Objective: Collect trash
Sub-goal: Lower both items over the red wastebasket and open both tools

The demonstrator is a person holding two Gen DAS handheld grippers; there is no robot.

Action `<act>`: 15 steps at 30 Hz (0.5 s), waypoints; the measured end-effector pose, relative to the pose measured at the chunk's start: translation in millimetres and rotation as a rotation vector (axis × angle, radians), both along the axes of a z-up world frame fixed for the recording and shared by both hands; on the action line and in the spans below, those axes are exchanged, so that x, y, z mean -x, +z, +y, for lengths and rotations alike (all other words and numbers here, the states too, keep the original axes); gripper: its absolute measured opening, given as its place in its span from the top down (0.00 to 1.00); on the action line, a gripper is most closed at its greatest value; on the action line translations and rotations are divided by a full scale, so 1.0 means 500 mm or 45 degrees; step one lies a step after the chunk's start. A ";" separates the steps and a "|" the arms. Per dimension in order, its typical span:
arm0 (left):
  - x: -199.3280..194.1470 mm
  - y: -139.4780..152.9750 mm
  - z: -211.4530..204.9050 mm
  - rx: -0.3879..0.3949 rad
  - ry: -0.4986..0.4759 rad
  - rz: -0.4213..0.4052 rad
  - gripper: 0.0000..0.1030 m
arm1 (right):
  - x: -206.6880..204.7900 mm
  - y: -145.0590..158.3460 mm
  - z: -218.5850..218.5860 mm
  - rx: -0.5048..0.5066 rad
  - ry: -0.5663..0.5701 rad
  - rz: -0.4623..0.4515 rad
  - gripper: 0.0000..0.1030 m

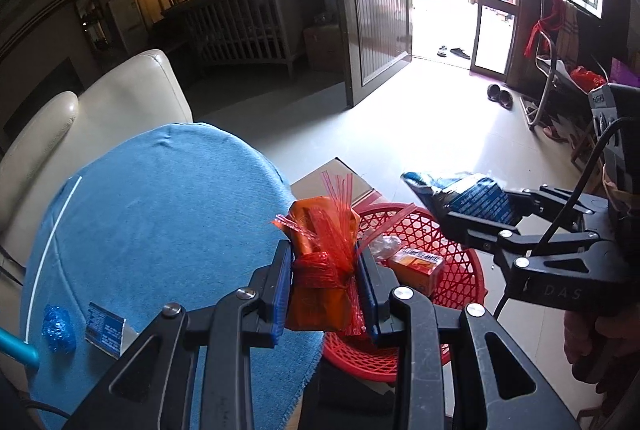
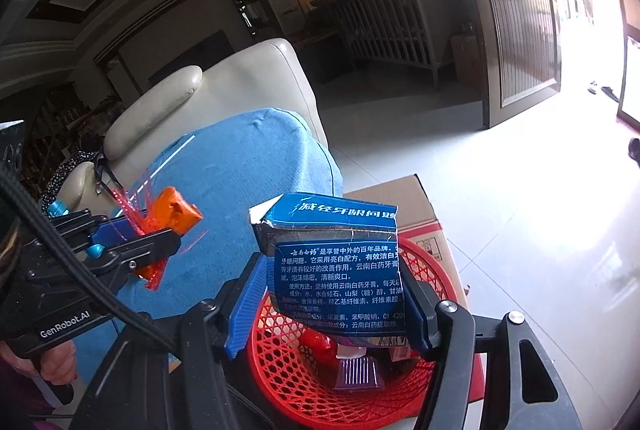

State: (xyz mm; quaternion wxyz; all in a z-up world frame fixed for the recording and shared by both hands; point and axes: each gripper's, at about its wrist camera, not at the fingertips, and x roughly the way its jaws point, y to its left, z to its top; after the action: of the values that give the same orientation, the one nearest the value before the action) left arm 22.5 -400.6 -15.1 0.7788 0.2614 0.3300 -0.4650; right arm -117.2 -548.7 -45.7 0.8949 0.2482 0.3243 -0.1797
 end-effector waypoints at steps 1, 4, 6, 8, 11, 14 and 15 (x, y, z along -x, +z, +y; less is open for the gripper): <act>0.000 0.001 -0.001 0.003 -0.004 -0.001 0.68 | 0.000 -0.001 -0.001 -0.005 0.000 0.003 0.37; 0.002 0.001 0.002 0.012 -0.014 0.000 0.68 | 0.001 -0.005 -0.007 -0.023 -0.001 0.003 0.37; 0.002 0.002 0.001 0.017 -0.016 -0.003 0.67 | 0.001 -0.008 -0.010 -0.044 0.002 0.003 0.37; 0.003 0.002 -0.001 0.019 -0.025 -0.001 0.63 | 0.003 -0.012 -0.012 -0.073 0.008 -0.002 0.37; 0.005 0.004 0.002 0.030 -0.021 -0.024 0.54 | 0.003 -0.018 -0.017 -0.120 0.012 -0.008 0.36; 0.004 0.009 0.001 0.043 -0.018 -0.031 0.51 | 0.004 -0.020 -0.018 -0.145 0.017 -0.023 0.36; 0.003 0.010 0.002 0.045 -0.015 -0.032 0.51 | 0.004 -0.019 -0.018 -0.147 0.018 -0.026 0.36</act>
State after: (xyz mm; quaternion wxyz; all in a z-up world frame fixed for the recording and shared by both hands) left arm 21.0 -399.7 -10.2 0.7847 0.2553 0.3105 -0.4719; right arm -119.2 -557.8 -55.4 0.8837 0.2990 0.3267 -0.1517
